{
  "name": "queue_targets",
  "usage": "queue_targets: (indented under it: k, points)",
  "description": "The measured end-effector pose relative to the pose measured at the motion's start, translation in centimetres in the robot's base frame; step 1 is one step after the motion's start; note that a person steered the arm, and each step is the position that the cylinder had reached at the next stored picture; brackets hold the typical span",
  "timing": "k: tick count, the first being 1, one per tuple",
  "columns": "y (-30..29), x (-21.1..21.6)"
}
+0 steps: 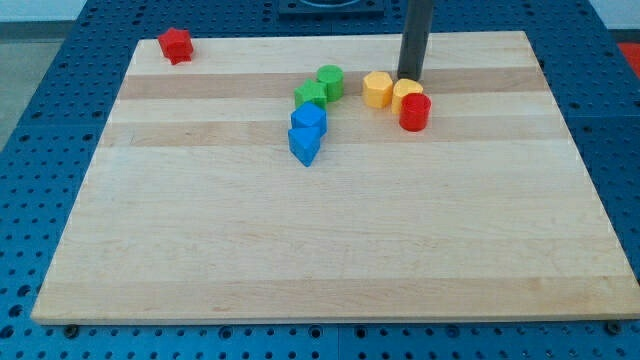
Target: Push the green circle into the yellow hexagon
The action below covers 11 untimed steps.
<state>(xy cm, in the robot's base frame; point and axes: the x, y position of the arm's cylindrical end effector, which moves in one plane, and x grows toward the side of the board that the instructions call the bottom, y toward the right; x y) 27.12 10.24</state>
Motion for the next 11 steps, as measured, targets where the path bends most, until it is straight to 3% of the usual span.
queue_targets:
  k: [2,3,5,7,9,11]
  points:
    - [-8.8,-2.6]
    - [-11.3,0.1]
    - [-5.8,2.1]
    - [-17.5,1.0]
    - [-15.2,5.7]
    - [-8.9,5.7]
